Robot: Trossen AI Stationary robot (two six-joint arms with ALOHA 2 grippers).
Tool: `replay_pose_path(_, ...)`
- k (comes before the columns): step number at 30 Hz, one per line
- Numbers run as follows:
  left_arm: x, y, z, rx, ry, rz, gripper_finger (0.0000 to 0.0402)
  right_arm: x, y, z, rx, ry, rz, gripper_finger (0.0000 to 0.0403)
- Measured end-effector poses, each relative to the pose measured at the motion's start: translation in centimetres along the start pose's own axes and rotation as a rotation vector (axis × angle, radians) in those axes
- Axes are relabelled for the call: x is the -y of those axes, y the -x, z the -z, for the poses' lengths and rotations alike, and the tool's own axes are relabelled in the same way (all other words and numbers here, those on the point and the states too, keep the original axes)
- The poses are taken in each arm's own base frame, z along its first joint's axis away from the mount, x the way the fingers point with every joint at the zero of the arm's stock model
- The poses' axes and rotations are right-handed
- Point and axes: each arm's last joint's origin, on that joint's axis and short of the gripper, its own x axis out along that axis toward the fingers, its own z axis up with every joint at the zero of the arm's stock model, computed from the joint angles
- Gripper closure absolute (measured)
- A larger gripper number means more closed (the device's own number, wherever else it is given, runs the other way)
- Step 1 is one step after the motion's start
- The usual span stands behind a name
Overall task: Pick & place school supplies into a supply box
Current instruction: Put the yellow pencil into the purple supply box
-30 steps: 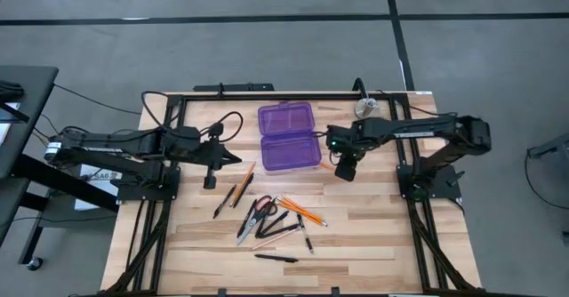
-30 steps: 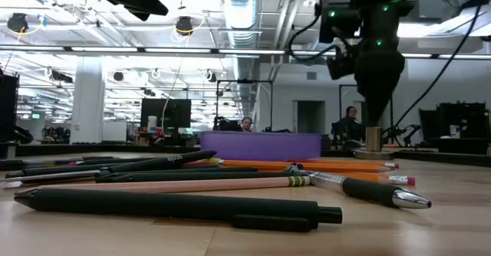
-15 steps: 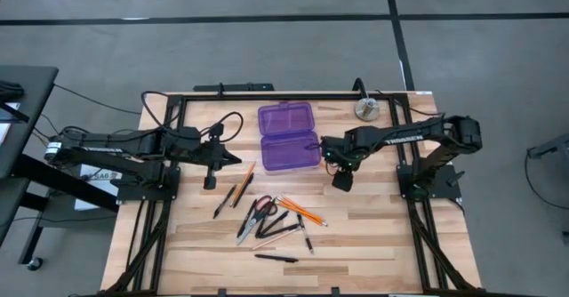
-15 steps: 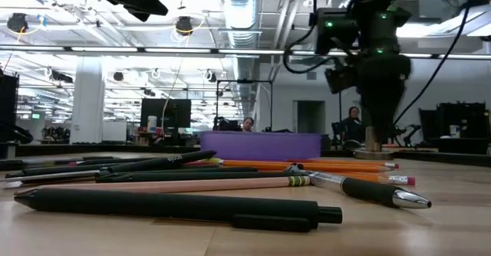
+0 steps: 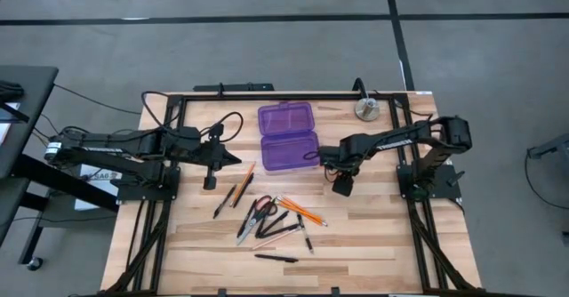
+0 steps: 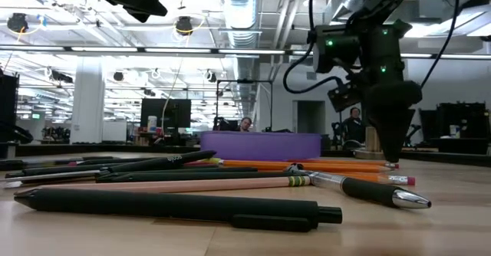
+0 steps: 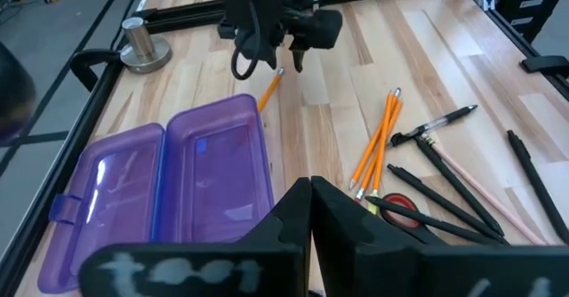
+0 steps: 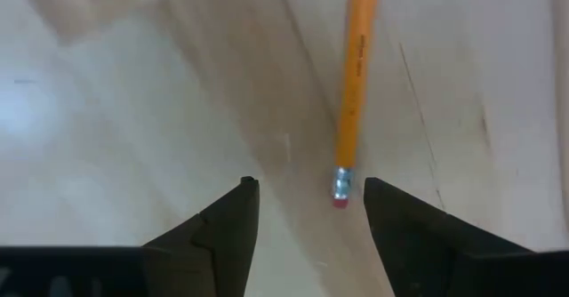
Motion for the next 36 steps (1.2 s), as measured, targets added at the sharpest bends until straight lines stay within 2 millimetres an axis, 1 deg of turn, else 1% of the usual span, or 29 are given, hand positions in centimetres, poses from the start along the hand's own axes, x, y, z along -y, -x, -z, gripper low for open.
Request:
replay_pose_path(4, 0.0, 0.0, 0.0, 0.0, 0.005, 0.0, 0.0401, 0.1, -0.3, 0.0, -0.011, -0.009, 0.025, 0.0206)
replay_pose_path(13, 0.0, 0.0, 0.0, 0.0, 0.01, 0.001, 0.0401, 0.2, -0.2, 0.0, -0.004, -0.01, 0.068, 0.0208)
replay_pose_path(24, 0.0, 0.0, 0.0, 0.0, 0.012, 0.001, 0.0401, 0.2, -0.2, -0.1, 0.009, -0.01, 0.064, 0.0214)
replay_pose_path(27, 0.0, 0.0, 0.0, 0.0, 0.012, 0.0, 0.0401, 0.2, -0.8, -0.4, 0.001, -0.012, 0.068, 0.0221)
replay_pose_path(31, 0.0, 0.0, 0.0, 0.003, 0.013, 0.0, 0.0401, 0.4, -2.2, -0.8, -0.073, 0.003, 0.079, 0.0233)
replay_pose_path(33, 0.0, 0.0, 0.0, 0.004, 0.014, 0.0, 0.0401, 0.6, -2.6, -1.0, -0.096, 0.012, 0.083, 0.024)
replay_pose_path(36, 0.0, 0.0, 0.0, 0.005, 0.017, 0.0, 0.0401, 0.8, -2.7, -1.1, -0.098, 0.019, 0.078, 0.0249)
